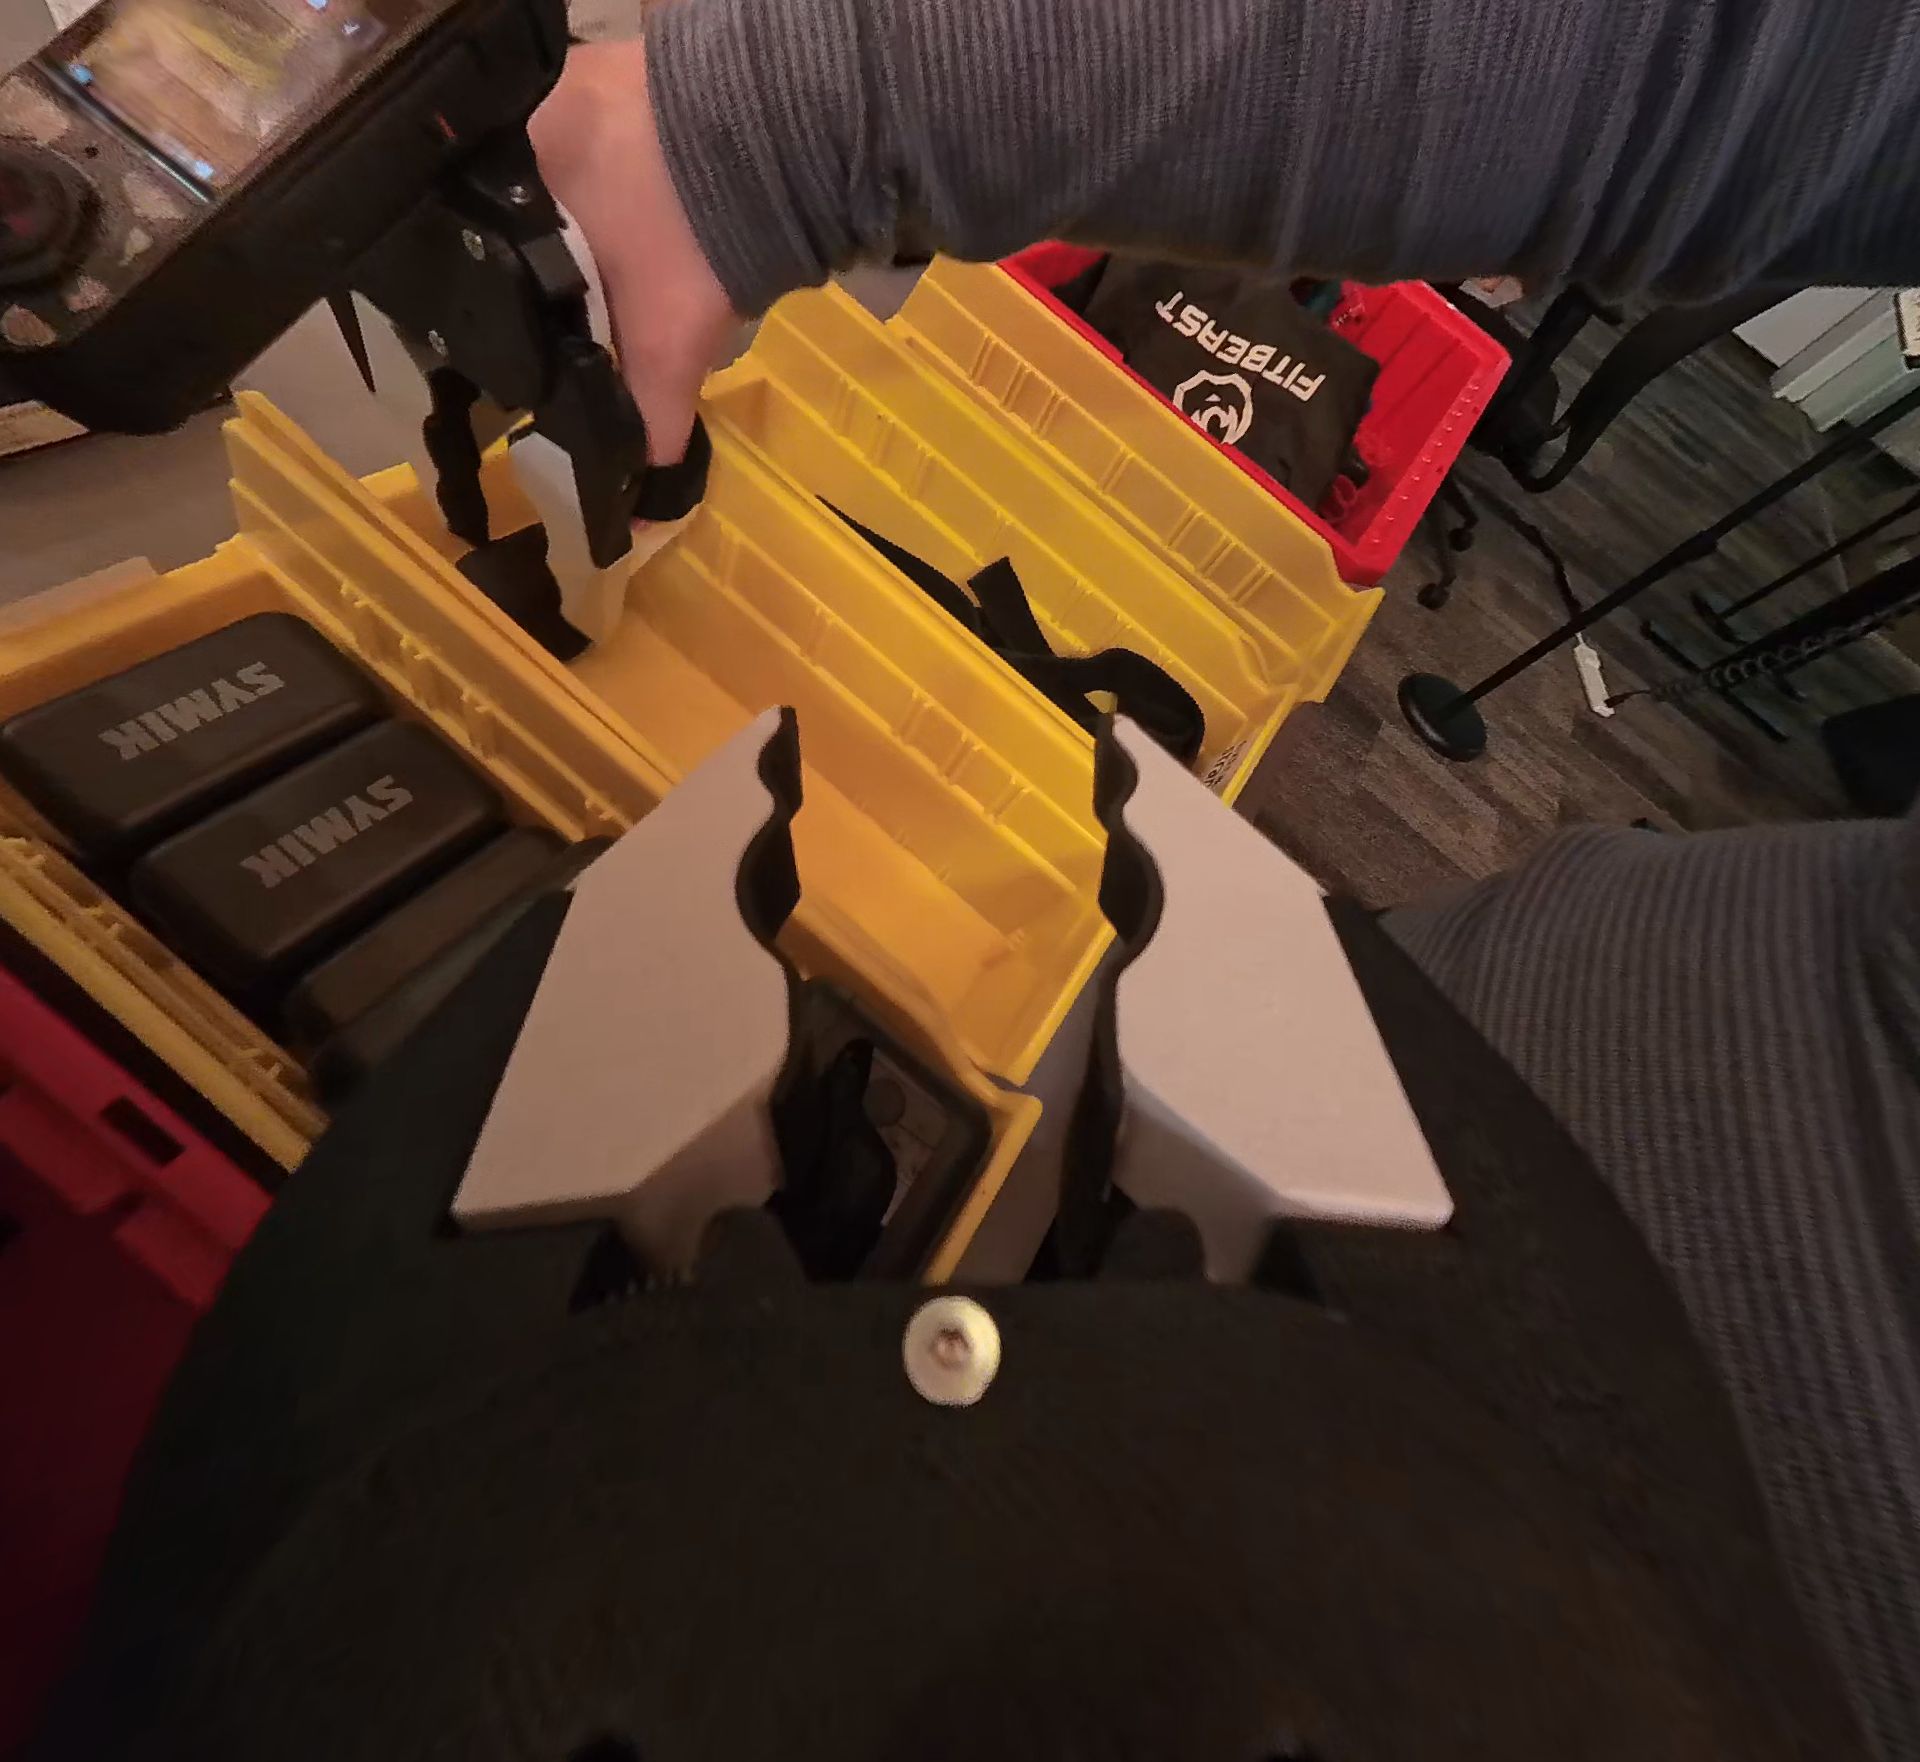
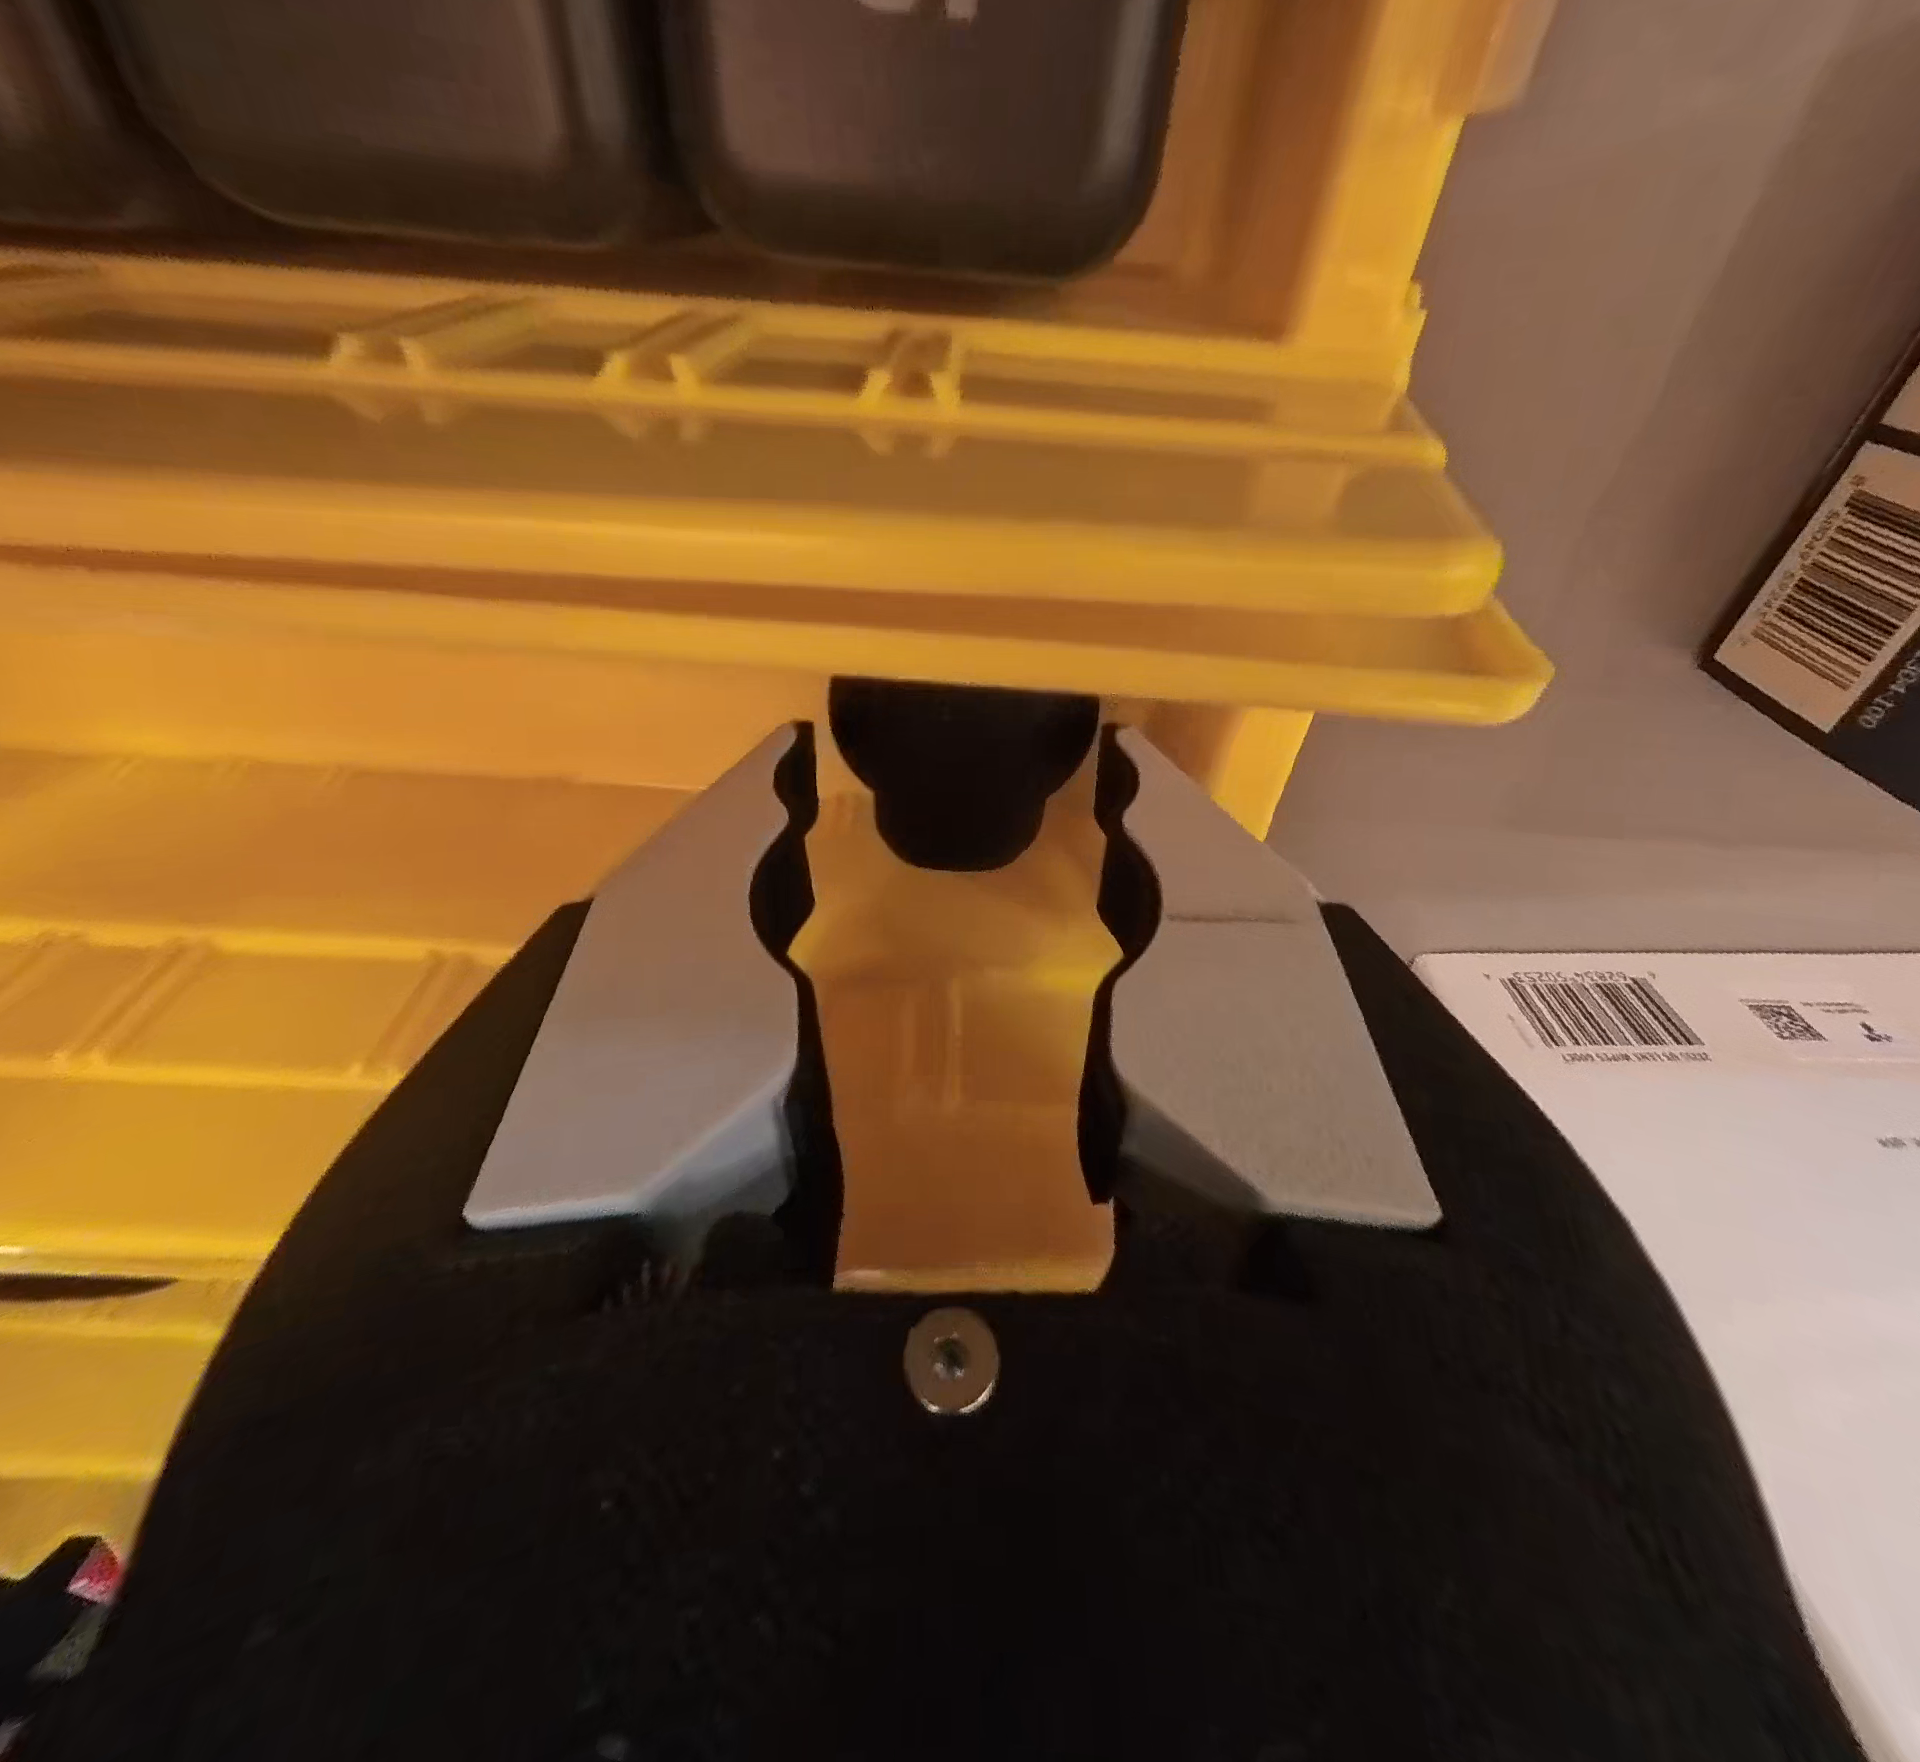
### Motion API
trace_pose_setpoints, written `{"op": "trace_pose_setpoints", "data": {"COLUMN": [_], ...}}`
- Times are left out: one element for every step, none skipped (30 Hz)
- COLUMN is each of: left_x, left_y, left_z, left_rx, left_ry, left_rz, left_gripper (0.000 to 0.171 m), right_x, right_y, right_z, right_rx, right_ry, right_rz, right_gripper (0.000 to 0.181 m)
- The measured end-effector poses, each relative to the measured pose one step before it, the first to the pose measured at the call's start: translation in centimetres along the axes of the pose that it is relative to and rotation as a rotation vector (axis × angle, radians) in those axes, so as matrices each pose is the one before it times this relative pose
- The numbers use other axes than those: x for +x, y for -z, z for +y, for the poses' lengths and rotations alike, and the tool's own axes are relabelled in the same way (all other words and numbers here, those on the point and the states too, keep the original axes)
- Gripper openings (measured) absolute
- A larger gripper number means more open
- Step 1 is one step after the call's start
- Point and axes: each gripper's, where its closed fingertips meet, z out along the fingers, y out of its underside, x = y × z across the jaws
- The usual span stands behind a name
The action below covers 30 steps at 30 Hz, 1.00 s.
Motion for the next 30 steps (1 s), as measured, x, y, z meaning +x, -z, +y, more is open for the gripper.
{"op": "trace_pose_setpoints", "data": {"left_x": [-0.014,0.042,0.013,-0.019,0.006,0.025,0.045,0.045,0.034,-0.009,0.003,0.013,0.016,0.022,0.044,0.041,-0.003,0.034,0.026,0.028,0.035,0.052,0.049,0.058,0.048,0.047,0.051,0.033,0.029,0.051], "left_y": [-0.018,-0.023,-0.054,-0.064,-0.044,-0.029,-0.006,0.017,0.018,-0.014,-0.012,0.008,0.019,0.059,-0.003,0.004,0.007,-0.008,-0.035,-0.057,0.002,-0.019,0.015,0.069,0.041,0.016,0.015,0.016,-0.033,-0.021], "left_z": [0.039,0.038,-0.005,0.052,0.023,0.016,0.009,0.004,0.011,0.005,0.051,0.012,0.007,-0.015,-0.024,0.012,0.04,0.013,0.053,-0.018,-0.01,-0.029,-0.014,0.024,0.005,0.036,0.028,0.093,0.038,0.009], "left_rx": [-0.00152,-0.00143,-0.00146,-0.00277,-0.00312,-0.00174,-0.00099,-0.00096,-0.00048,-0.00092,-0.00108,-0.00008,0.00154,0.00144,-0.00034,-0.0016,-0.00183,-0.00237,-0.00267,-0.00182,-0.00067,0.00035,0.00124,0.00069,0.00037,0.00021,0.00004,-0.00152,-0.00164,-0.00105], "left_ry": [0.0003,0.0015,0.0005,0.0,-0.0002,-0.0003,-0.001,-0.0016,-0.0025,-0.0017,0.0001,0.0009,0.0008,0.0009,0.0011,0.0004,0.0,-0.0001,0.0002,-0.0001,-0.0009,-0.001,-0.002,-0.0014,-0.0003,0.0007,0.0012,0.0012,0.0003,-0.0014], "left_rz": [0.0014,0.0025,0.0015,0.0014,0.0023,0.0019,0.0016,0.0005,0.0003,-0.0002,0.0005,0.0013,0.0006,0.0021,0.0029,0.0019,0.001,0.0018,0.0026,0.0012,0.0018,0.001,0.0001,-0.0001,-0.0003,0.0002,0.0017,0.0023,0.0017,0.001], "left_gripper": [0.056,0.055,0.055,0.055,0.054,0.054,0.053,0.053,0.052,0.052,0.051,0.051,0.051,0.05,0.05,0.049,0.049,0.049,0.049,0.049,0.049,0.049,0.048,0.048,0.049,0.049,0.048,0.048,0.048,0.048], "right_x": [-0.13,-0.126,-0.056,-0.048,-0.042,-0.044,-0.01,-0.017,0.02,0.042,0.081,0.169,0.296,0.405,0.364,0.22,0.082,0.022,0.107,0.183,0.173,0.113,0.098,0.092,0.072,0.009,0.133,0.323,0.269,0.126], "right_y": [0.136,0.069,-0.021,-0.044,-0.049,-0.02,-0.012,-0.008,-0.011,0.003,0.013,0.043,0.047,0.011,-0.018,-0.046,-0.062,-0.061,-0.014,0.072,0.162,0.236,0.284,0.285,0.226,0.112,-0.015,-0.114,-0.17,-0.109], "right_z": [-0.035,-0.021,0.004,-0.002,-0.013,-0.009,-0.026,-0.046,-0.071,-0.086,-0.069,-0.119,-0.149,-0.124,-0.14,-0.197,-0.188,-0.115,-0.089,-0.08,-0.012,0.007,-0.033,-0.026,-0.013,-0.036,-0.01,0.154,0.204,0.111], "right_rx": [0.0033,0.0016,-0.0013,-0.002,-0.0025,-0.0012,0.0017,0.0065,0.011,0.0134,0.0147,0.018,0.0206,0.0172,0.0161,0.0177,0.0154,0.0095,0.0077,0.0065,0.0004,-0.0005,0.0027,0.002,0.0007,0.0017,-0.0032,-0.017,-0.0198,-0.0099], "right_ry": [0.0044,0.0046,0.0042,0.0018,-0.0008,-0.0018,-0.0017,-0.0009,-0.0003,-0.004,-0.0064,-0.006,-0.0044,-0.0043,-0.0067,-0.011,-0.0164,-0.0183,-0.0156,-0.0097,-0.0034,0.0006,0.0038,0.009,0.0154,0.0184,0.0161,0.0167,0.0159,0.0049], "right_rz": [0.0013,-0.0002,0.0009,-0.001,-0.002,-0.001,0.0011,0.0032,0.0053,0.0058,0.0049,0.0082,0.0148,0.0208,0.0153,0.0043,-0.0033,-0.006,0.0011,0.0118,0.0163,0.0144,0.0161,0.0199,0.0233,0.0244,0.0343,0.0444,0.0367,0.0202], "right_gripper": [0.051,0.047,0.046,0.046,0.045,0.045,0.044,0.044,0.044,0.044,0.043,0.043,0.043,0.044,0.044,0.044,0.044,0.045,0.045,0.046,0.046,0.048,0.051,0.052,0.053,0.058,0.071,0.082,0.088,0.09]}}
